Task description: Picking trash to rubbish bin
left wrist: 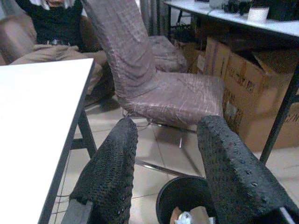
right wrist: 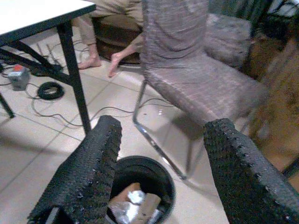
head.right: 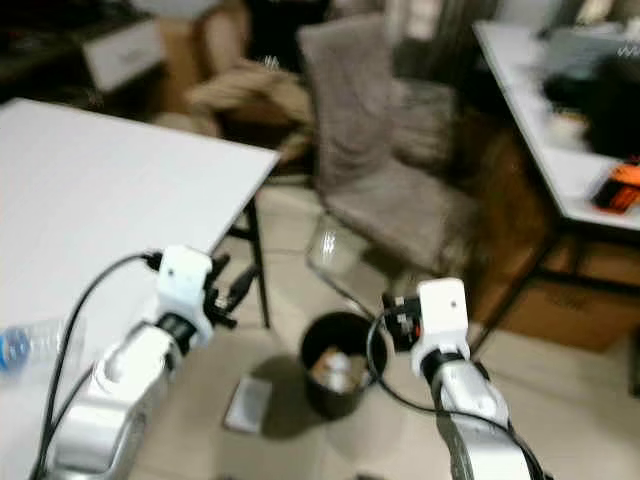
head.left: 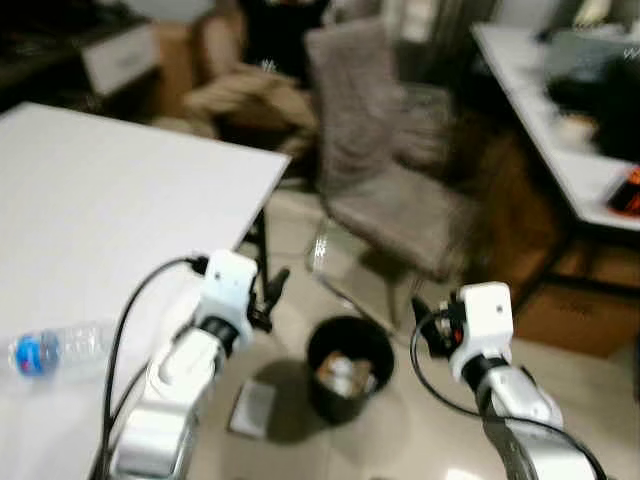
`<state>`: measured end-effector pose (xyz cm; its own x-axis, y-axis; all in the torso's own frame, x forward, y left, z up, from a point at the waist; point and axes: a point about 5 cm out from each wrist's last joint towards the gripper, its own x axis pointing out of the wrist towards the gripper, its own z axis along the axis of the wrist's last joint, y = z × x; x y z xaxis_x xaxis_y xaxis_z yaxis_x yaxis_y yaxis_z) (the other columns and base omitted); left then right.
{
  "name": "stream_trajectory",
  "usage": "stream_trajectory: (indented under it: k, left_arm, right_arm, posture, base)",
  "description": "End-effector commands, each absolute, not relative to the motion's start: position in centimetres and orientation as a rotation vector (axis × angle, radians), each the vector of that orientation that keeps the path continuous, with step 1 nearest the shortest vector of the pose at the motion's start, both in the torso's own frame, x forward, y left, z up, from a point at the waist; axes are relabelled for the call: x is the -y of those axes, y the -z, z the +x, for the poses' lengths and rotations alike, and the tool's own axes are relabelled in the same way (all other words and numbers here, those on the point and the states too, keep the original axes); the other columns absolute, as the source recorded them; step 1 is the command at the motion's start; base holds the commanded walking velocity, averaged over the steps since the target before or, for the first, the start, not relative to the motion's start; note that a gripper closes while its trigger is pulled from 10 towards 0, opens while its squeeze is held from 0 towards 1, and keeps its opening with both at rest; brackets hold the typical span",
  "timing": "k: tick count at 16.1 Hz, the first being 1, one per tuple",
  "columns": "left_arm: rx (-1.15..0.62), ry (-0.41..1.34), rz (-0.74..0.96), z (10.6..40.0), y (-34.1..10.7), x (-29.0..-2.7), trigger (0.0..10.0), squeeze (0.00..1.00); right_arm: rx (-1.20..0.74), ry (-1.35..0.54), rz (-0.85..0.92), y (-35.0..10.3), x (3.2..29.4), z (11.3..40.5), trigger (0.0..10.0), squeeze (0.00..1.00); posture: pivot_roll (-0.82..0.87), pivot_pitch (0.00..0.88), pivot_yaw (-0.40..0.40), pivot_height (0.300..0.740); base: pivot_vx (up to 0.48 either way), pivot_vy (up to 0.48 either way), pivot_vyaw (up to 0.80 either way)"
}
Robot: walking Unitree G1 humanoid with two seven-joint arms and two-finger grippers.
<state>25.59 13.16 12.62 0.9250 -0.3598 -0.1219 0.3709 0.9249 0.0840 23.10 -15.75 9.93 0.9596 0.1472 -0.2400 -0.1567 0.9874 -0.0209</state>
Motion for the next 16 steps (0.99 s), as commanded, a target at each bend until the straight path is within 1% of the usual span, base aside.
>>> stream_trajectory:
  k: [1,11,16]
  left_arm:
    - [-0.105,0.381,0.104,25.66,-12.61,-12.78,10.0,0.0]
    - [-0.098,0.369,0.107,25.93,-12.93,-13.15,10.0,0.0]
    - [-0.094,0.345,0.115,26.0,-13.12,-13.78,10.0,0.0]
  right_arm:
    - [-0.212,-0.16,-0.039,-10.5,15.69,23.37,10.0,0.0]
    - [-0.19,-0.163,-0.001,-10.81,15.3,23.79,10.0,0.0]
    - [-0.195,-0.101,-0.027,-10.48,15.4,24.37,10.0,0.0]
  posture:
    - [-0.21,0.0,-0.015,0.74]
    - [-0.2,0.0,-0.019,0.74]
    - [-0.19,0.0,-0.026,0.74]
  base:
    - [-0.277,0.0,0.0]
    - [-0.272,0.0,0.0]
    - [-0.272,0.0,0.0]
